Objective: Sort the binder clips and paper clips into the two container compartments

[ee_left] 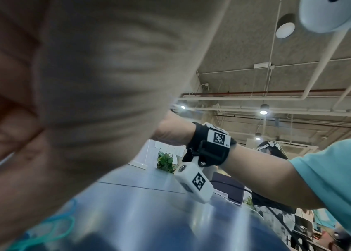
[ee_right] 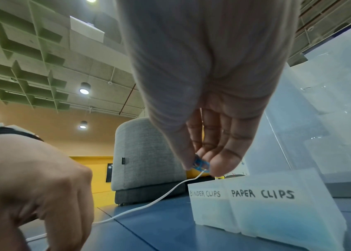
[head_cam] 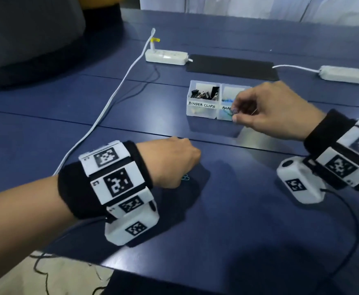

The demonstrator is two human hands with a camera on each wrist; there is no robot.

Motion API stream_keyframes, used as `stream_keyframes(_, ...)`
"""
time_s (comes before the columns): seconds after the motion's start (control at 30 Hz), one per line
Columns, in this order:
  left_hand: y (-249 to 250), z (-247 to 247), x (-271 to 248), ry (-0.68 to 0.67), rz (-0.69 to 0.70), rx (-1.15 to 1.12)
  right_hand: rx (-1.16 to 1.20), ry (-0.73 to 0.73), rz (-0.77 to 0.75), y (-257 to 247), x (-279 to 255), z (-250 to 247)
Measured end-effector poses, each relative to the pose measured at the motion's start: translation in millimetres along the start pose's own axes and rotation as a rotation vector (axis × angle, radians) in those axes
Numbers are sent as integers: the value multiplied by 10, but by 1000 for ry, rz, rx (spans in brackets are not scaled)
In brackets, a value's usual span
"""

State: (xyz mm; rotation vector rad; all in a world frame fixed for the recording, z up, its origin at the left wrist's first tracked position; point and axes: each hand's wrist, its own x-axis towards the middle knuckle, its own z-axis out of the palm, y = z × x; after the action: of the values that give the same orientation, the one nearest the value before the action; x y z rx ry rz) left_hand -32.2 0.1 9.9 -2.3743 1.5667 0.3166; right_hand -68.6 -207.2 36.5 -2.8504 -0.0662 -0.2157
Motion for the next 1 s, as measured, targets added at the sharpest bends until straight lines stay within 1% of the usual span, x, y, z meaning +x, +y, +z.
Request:
stream_keyframes(0.1,-61,18,3,1,8,-32,10,30,-6,2,10,16)
stream_keyframes(0.2,-104,29,25,-16,17,-100,40,57,35,65,31,-16)
stream_keyframes(0.3,-168,-69,38,-29,-7,-214,52,126,92,200,133,-109)
stream_keyframes(0.33,-199,-132,52,-13,-20,-265,44,132,108,238,188,-124)
stream_keyframes(0.43,-342,-477,268,105,-44,-358,5,87,154,361,387,-151)
stream_keyframes(0.57,-549,-1033,868,232,-115,-374,-12,38,216,457,567,-109)
stream_keyframes(0.6,-579,-1107,1020,243,-139,-374,-14,28,225,470,590,-78)
stream_keyframes(0.67,-603,-1183,1303,222,-162,-396,-11,21,240,502,631,-36)
stream_keyframes(0.77,-603,-1134,1560,191,-189,-425,-18,63,262,540,651,6)
stream_keyframes(0.83,-607,-1077,1634,176,-213,-424,-1,84,263,564,643,5)
stream_keyframes(1.0,-595,-1010,1676,133,-218,-528,117,107,294,603,599,-27)
